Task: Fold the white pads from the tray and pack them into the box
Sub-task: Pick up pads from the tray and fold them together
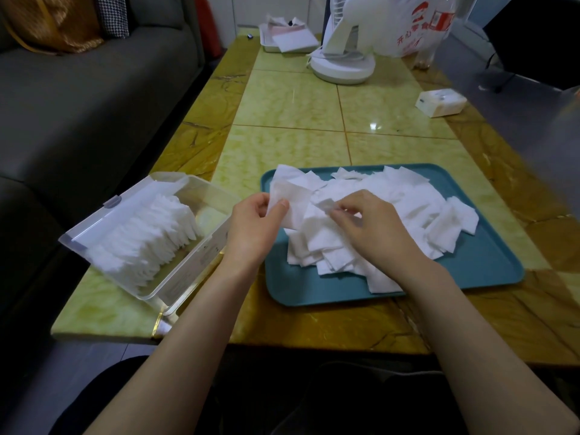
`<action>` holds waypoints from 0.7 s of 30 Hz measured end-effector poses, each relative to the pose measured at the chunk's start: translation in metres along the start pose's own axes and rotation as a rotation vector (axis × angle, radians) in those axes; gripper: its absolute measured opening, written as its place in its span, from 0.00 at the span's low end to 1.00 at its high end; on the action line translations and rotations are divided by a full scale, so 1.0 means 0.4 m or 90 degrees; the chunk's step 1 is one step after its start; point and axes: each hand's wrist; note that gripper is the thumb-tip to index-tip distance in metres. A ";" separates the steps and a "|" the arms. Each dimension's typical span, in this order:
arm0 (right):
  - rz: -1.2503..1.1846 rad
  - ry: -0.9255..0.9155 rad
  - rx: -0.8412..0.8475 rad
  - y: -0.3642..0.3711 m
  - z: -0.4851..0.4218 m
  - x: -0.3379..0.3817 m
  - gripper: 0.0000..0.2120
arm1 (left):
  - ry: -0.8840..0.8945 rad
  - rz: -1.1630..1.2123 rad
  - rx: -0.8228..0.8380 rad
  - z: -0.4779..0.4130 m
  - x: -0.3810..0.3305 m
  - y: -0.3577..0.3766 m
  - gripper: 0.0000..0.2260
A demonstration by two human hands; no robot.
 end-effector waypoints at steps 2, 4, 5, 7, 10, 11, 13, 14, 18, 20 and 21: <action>0.008 0.026 0.063 0.004 0.003 0.001 0.14 | 0.000 0.002 0.000 0.000 -0.002 0.000 0.08; 0.024 0.049 0.095 0.007 0.002 -0.004 0.15 | 0.000 0.002 0.004 0.000 -0.002 0.002 0.08; 0.029 0.055 0.098 0.006 0.002 -0.006 0.15 | -0.001 0.005 0.006 0.001 -0.002 0.002 0.09; 0.037 0.058 0.105 -0.001 0.004 -0.006 0.12 | -0.004 0.011 0.011 0.001 -0.002 0.002 0.09; 0.018 0.044 0.127 -0.009 0.010 0.000 0.08 | -0.005 0.017 0.022 0.001 0.002 0.004 0.08; 0.016 0.041 0.134 -0.011 0.011 0.001 0.08 | -0.006 0.021 0.026 0.002 0.002 0.005 0.08; 0.011 0.053 0.152 -0.012 0.011 0.006 0.13 | -0.005 0.024 0.031 0.002 0.001 0.009 0.08; 0.006 0.059 0.159 -0.013 0.011 0.009 0.15 | -0.005 0.026 0.031 0.001 0.000 0.010 0.08; -0.020 0.081 0.144 -0.015 0.010 0.013 0.15 | -0.026 0.061 0.040 0.001 -0.003 0.013 0.06; -0.019 0.080 0.144 -0.012 0.011 0.007 0.10 | -0.044 0.091 0.057 0.001 -0.005 0.017 0.06; -0.012 0.073 0.139 -0.010 0.011 0.004 0.08 | -0.050 0.102 0.068 0.002 -0.006 0.019 0.06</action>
Point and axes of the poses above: each hand's wrist, its own z-axis away from the middle knuckle, its own y-axis out of the palm, x = y × z, and after that the axes turned 9 degrees about x, right-handed
